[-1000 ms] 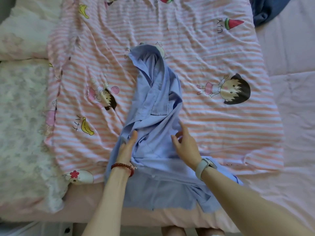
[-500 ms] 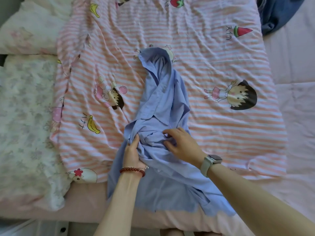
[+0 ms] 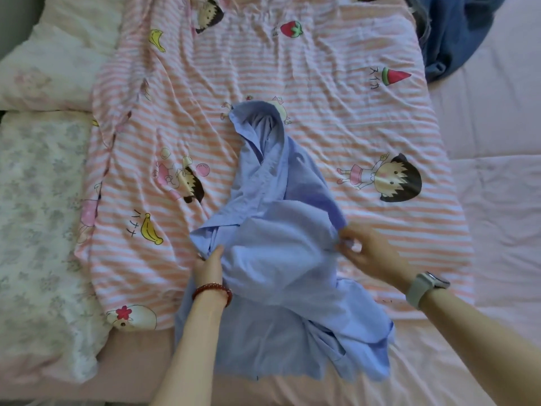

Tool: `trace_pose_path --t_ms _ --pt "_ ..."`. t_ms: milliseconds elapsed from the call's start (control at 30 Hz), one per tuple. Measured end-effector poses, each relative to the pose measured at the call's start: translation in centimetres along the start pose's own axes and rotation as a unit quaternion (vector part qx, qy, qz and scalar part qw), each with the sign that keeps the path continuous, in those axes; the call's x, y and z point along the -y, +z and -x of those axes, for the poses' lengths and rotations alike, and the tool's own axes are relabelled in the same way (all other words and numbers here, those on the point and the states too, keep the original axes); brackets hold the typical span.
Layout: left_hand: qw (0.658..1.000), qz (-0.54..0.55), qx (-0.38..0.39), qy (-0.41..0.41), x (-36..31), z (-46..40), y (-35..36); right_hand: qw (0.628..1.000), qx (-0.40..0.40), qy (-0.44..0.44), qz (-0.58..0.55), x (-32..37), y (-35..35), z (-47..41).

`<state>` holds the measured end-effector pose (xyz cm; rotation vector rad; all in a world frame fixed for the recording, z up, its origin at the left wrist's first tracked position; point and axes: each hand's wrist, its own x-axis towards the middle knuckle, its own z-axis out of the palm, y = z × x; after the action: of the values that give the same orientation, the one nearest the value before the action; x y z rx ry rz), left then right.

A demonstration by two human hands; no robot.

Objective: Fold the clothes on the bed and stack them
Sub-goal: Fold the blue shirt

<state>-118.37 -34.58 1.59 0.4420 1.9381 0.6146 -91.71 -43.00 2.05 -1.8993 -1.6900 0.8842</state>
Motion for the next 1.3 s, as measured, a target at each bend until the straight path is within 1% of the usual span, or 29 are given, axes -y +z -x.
trace_pose_path --t_ms 33,67,100,133,167,233,267,333,367,400,467,533,567,600,633,667,700,733,767,833,900,967,1000,1033,1067,1133,1200,1233,1300 --pt "0.999 -0.034 -0.037 0.016 0.1 0.2 -0.4 0.994 0.110 0.002 0.007 0.3 0.3 0.6" --pt "0.995 -0.063 -0.063 0.040 0.2 0.2 -0.7 0.977 0.211 0.021 0.018 0.5 0.8 1.1" --pt "0.989 -0.104 -0.083 0.071 0.2 0.1 -0.8 0.965 0.256 0.043 0.026 0.5 1.3 1.5" --pt "0.976 -0.163 -0.096 0.106 0.3 -0.2 -0.6 0.969 0.237 0.060 0.023 0.4 1.7 1.4" --pt "0.959 -0.222 -0.098 0.148 0.1 -0.2 -0.3 0.980 0.185 0.075 0.012 0.4 2.0 0.9" --pt "0.910 -0.317 -0.080 0.254 -0.4 -0.3 1.2 0.993 0.067 0.094 0.008 0.5 2.2 -0.5" --pt "0.884 -0.344 -0.059 0.311 -0.8 -0.3 2.3 0.994 0.033 0.099 0.012 0.7 2.2 -1.4" --pt "0.825 -0.386 -0.014 0.412 -1.5 -0.5 5.1 0.994 0.014 0.104 0.000 1.0 2.5 -3.0" --pt "0.797 -0.415 0.003 0.439 -1.9 -0.7 6.5 0.994 0.008 0.106 -0.018 1.3 2.6 -3.6" --pt "0.772 -0.453 0.015 0.446 -2.3 -1.2 7.9 0.994 -0.003 0.108 -0.036 1.4 2.6 -4.1" --pt "0.729 -0.542 0.011 0.418 -3.2 -2.2 10.3 0.993 -0.022 0.102 -0.052 1.4 2.4 -5.0" --pt "0.699 -0.600 -0.006 0.389 -3.9 -3.0 11.7 0.994 -0.031 0.098 -0.043 1.0 2.0 -5.6" --pt "0.692 -0.606 -0.012 0.393 -4.3 -3.1 11.9 0.995 -0.035 0.092 -0.035 1.0 1.6 -5.9" --pt "0.700 -0.581 -0.010 0.415 -4.7 -3.1 11.7 0.996 -0.043 0.080 -0.023 1.0 1.2 -6.2" --pt "0.721 -0.535 0.015 0.440 -5.2 -2.9 11.3 0.997 -0.049 0.060 -0.012 1.1 0.6 -6.5" --pt "0.759 -0.456 0.067 0.459 -5.9 -2.2 10.6 0.998 -0.051 0.035 -0.009 1.5 0.0 -7.1" --pt "0.801 -0.362 0.138 0.456 -6.8 -1.2 9.4 0.999 -0.037 0.015 -0.020 2.1 -0.8 -7.6" --pt "0.831 -0.275 0.217 0.433 -7.8 0.1 7.8 0.999 -0.011 -0.005 -0.037 3.2 -1.7 -8.3" --pt "0.843 -0.202 0.281 0.411 -9.1 1.7 5.9 0.998 0.025 -0.023 -0.061 4.8 -2.9 -9.0" --pt "0.839 -0.099 0.365 0.390 -11.8 4.6 1.6 0.987 0.106 -0.055 -0.110 9.0 -5.2 -10.5" --pt "0.824 -0.054 0.398 0.399 -14.8 7.2 -2.7 0.973 0.180 -0.092 -0.109 13.6 -6.8 -11.7" --pt "0.795 -0.035 0.416 0.441 -17.5 9.1 -6.7 0.959 0.236 -0.137 -0.082 18.3 -7.3 -12.2" --pt "0.783 -0.036 0.415 0.462 -18.7 10.0 -8.4 0.954 0.253 -0.144 -0.070 20.5 -7.1 -12.2" --pt "0.778 -0.036 0.403 0.480 -19.7 10.9 -9.9 0.954 0.267 -0.127 -0.056 22.3 -7.1 -11.8" --pt "0.780 -0.031 0.375 0.500 -20.4 11.4 -11.2 0.954 0.278 -0.105 -0.044 23.5 -7.1 -11.3" --pt "0.796 -0.013 0.272 0.540 -21.1 11.8 -13.1 0.955 0.282 -0.079 -0.041 24.3 -7.4 -10.1" --pt "0.810 0.005 0.187 0.555 -21.3 11.8 -14.4 0.960 0.267 -0.068 -0.046 23.7 -7.9 -8.6" --pt "0.816 0.015 0.156 0.557 -21.2 12.0 -14.9 0.967 0.248 -0.055 -0.026 22.9 -8.1 -8.0" --pt "0.817 0.042 0.118 0.563 -20.7 13.0 -15.7 0.979 0.193 -0.033 0.052 21.8 -8.4 -6.4"
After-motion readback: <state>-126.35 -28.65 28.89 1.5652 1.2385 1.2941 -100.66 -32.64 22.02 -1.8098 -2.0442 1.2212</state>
